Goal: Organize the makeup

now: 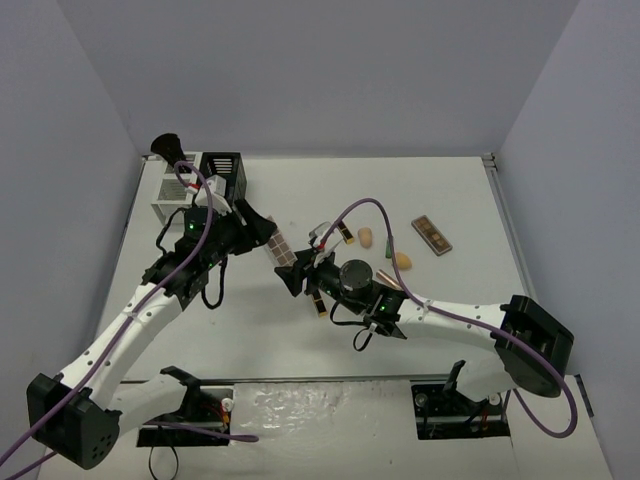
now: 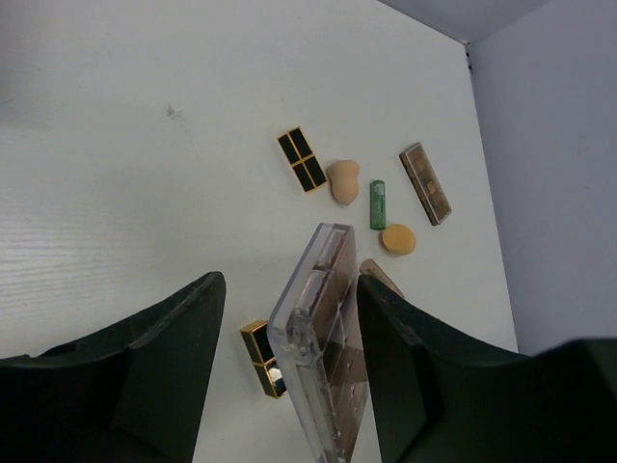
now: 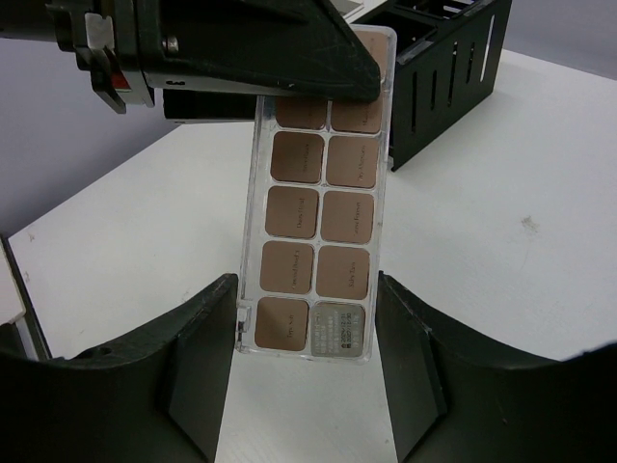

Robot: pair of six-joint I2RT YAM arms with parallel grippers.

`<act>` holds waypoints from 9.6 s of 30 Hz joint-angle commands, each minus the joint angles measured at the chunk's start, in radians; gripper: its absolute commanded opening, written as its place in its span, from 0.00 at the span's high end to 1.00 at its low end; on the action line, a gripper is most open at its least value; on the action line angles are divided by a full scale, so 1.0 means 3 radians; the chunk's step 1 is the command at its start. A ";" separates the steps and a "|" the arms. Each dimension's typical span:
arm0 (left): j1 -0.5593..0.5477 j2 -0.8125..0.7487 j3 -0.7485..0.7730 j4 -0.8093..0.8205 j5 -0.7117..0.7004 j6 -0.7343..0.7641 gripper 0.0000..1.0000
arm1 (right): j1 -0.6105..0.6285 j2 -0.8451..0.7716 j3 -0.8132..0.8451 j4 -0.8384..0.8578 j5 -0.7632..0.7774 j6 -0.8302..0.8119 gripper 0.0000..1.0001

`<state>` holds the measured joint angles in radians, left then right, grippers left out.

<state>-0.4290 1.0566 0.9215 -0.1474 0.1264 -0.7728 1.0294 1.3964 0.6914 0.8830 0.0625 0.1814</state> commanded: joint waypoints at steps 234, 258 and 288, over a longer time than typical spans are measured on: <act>-0.0503 0.0037 0.0778 0.0013 -0.0356 0.0847 1.00 | -0.0430 -0.0323 0.0559 -0.0728 -0.0650 -0.0410 0.06; 0.1553 0.1956 0.2250 0.1519 0.0975 0.2652 1.00 | -0.0829 -0.0600 -0.0070 -0.0734 -0.0798 -0.0623 0.00; 0.1624 0.3028 0.2284 0.2223 0.1340 0.2814 0.90 | -0.0858 -0.0453 -0.0079 -0.0722 -0.0984 -0.0615 0.00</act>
<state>0.0593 2.0056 1.5989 0.4041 0.5013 0.0681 0.7784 1.2736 0.6613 0.5800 -0.2155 0.0017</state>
